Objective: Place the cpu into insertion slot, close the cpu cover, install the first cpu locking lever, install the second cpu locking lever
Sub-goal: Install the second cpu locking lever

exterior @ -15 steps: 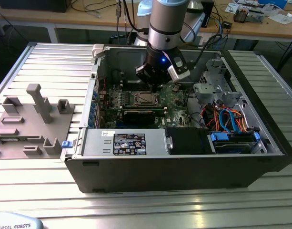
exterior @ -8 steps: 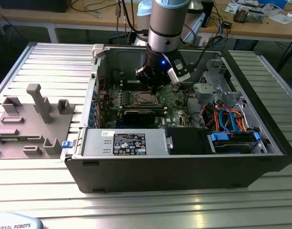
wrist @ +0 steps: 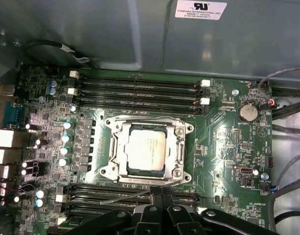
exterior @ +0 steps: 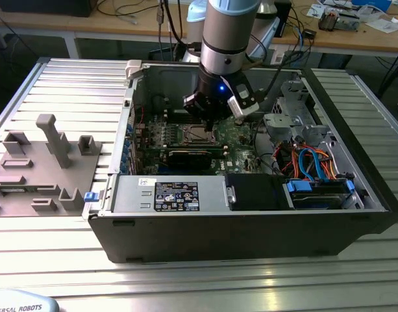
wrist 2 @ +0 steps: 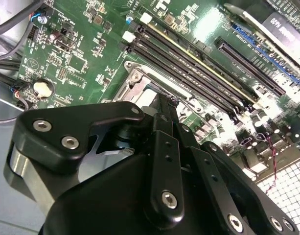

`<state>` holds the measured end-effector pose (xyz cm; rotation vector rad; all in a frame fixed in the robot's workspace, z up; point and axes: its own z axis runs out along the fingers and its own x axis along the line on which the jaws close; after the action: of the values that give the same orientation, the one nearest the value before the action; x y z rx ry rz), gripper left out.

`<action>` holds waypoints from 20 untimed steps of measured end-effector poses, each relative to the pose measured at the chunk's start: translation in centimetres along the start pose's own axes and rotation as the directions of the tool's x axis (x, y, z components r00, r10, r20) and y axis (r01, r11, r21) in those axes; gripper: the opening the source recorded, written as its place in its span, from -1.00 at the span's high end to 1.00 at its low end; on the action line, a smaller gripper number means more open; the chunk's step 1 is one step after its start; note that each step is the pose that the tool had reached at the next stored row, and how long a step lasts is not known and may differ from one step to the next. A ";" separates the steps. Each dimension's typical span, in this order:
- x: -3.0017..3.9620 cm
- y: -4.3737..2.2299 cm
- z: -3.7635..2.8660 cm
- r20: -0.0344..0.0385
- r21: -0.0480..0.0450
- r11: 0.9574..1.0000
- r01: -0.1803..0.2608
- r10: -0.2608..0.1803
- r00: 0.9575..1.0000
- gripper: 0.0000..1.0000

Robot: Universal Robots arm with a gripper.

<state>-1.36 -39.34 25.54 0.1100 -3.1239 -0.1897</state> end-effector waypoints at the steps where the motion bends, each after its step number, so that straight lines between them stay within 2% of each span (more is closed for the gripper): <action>1: 0.01 -0.07 0.00 0.000 -0.001 1.000 0.000 0.000 1.000 0.79; 9: 0.16 -0.76 -0.08 0.001 -0.013 1.000 0.000 0.000 1.000 0.79; 20: 0.32 -1.35 -0.12 0.002 -0.026 1.000 0.000 0.000 1.000 0.79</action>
<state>-1.58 -40.71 25.50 0.1101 -3.1221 -0.2303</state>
